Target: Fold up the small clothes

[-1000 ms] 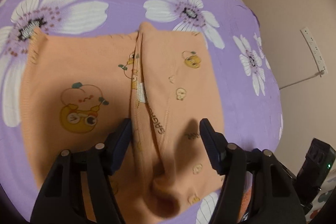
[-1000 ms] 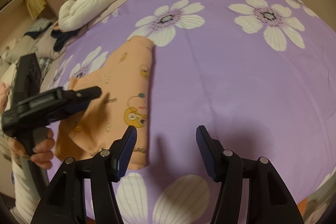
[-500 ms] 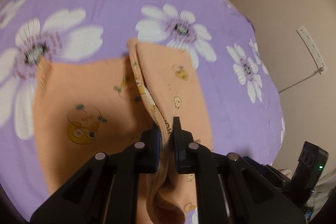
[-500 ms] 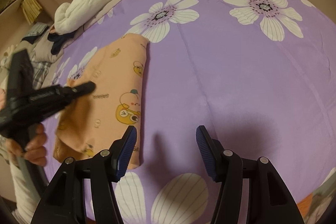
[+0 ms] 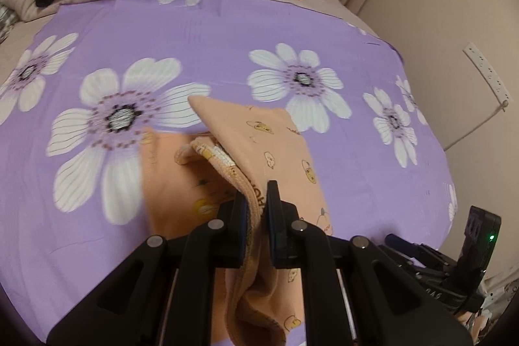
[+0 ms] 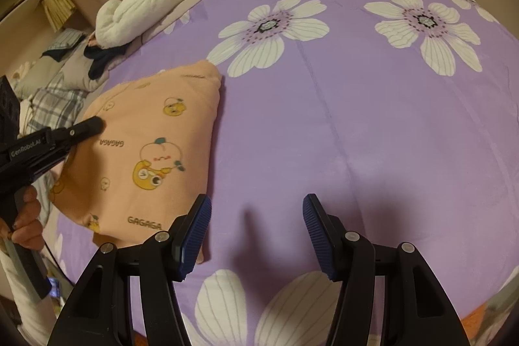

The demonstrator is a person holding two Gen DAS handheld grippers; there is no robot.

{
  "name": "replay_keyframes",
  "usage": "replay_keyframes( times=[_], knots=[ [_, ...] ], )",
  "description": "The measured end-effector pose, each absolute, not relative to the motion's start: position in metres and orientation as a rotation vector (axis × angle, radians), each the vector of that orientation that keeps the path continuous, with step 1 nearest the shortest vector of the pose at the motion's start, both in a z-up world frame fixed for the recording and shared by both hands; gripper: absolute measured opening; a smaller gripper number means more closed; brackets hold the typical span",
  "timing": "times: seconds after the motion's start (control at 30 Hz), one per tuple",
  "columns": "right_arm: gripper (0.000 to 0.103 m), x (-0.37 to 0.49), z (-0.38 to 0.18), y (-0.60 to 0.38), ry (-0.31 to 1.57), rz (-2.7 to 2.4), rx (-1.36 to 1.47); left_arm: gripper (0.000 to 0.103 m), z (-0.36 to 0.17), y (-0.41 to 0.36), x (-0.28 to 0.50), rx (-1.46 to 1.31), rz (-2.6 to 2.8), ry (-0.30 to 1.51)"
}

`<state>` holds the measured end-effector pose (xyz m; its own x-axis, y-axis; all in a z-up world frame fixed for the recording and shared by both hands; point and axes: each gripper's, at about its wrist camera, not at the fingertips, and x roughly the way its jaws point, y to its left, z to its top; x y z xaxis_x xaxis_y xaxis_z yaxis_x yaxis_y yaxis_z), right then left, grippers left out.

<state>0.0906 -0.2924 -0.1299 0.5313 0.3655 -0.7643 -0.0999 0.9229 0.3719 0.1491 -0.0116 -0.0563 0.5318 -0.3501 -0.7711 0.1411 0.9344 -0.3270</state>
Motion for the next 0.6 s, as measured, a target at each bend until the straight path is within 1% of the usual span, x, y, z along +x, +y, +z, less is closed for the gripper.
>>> replay_keyframes(
  times=[0.27,0.43,0.6],
  knots=[
    [0.059,0.093,-0.132,-0.281,0.994,0.306,0.275,0.010,-0.084,0.018,0.137,-0.280,-0.232,1.026],
    [0.059,0.094,-0.132,-0.275,1.003,0.317,0.261,0.011,-0.112,0.030,0.135,-0.310,-0.195,1.093],
    [0.059,0.094,-0.133,-0.268,1.013,0.328,0.243,0.012,-0.114,0.032,0.133,-0.341,-0.198,1.101]
  ],
)
